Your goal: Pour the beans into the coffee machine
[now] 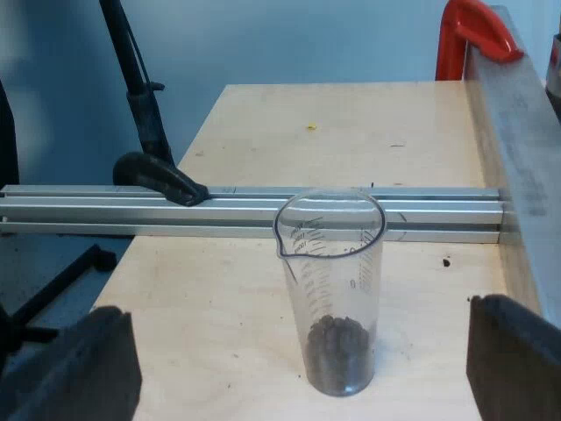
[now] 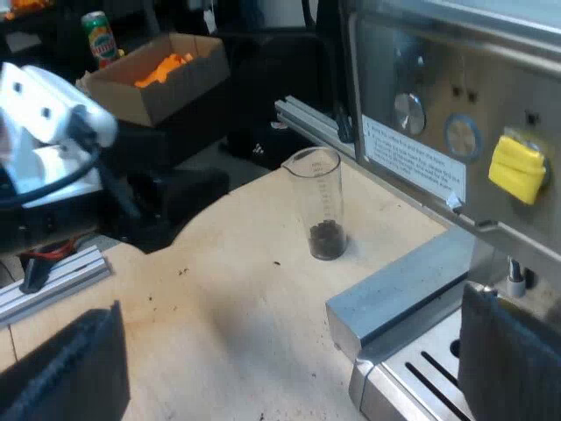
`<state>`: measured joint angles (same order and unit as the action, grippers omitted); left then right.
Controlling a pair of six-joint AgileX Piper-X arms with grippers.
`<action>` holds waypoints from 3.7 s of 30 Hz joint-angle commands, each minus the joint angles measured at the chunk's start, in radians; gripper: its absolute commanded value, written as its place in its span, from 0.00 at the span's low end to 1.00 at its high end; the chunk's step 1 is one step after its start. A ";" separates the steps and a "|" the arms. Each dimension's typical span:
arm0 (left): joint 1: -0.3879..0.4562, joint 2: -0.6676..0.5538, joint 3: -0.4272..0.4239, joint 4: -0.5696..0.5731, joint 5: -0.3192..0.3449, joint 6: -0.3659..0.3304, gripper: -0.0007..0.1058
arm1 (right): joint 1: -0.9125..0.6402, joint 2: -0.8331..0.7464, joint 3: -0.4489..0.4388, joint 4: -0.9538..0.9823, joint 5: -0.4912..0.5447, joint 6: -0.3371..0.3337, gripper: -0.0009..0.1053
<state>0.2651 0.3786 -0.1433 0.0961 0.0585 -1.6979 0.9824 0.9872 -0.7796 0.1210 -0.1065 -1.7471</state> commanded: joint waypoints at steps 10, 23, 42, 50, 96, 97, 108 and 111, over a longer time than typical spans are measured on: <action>0.000 0.446 0.000 -0.360 0.062 -0.003 0.74 | 0.000 -0.005 -0.009 -0.035 0.024 -0.002 0.74; 0.000 0.754 0.000 -0.694 0.065 0.005 0.74 | 0.000 -0.005 -0.009 -0.090 0.027 -0.002 0.74; 0.000 1.082 -0.185 -0.843 0.069 0.005 0.74 | 0.000 -0.005 -0.009 -0.111 0.052 -0.002 0.74; 0.000 1.093 -0.197 -0.843 0.072 0.005 0.57 | 0.000 -0.005 -0.009 -0.121 0.065 -0.002 0.74; -0.096 0.262 -0.515 0.278 0.048 0.048 0.01 | 0.000 -0.172 -0.009 -0.121 0.326 -0.047 0.74; -0.096 0.255 -0.541 0.297 0.048 0.048 0.01 | 0.000 -0.216 -0.009 -0.121 0.377 -0.088 0.74; -0.199 0.223 -0.731 0.429 0.049 0.094 0.01 | 0.000 -0.356 -0.009 -0.121 0.621 -0.248 0.74; -0.253 0.233 -0.778 0.473 0.040 0.138 0.01 | 0.000 -0.382 -0.009 -0.121 0.647 -0.272 0.74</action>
<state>0.0290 0.6080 -0.8982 0.5528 0.1089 -1.5737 0.9824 0.6295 -0.7844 0.0000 0.5097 -1.9809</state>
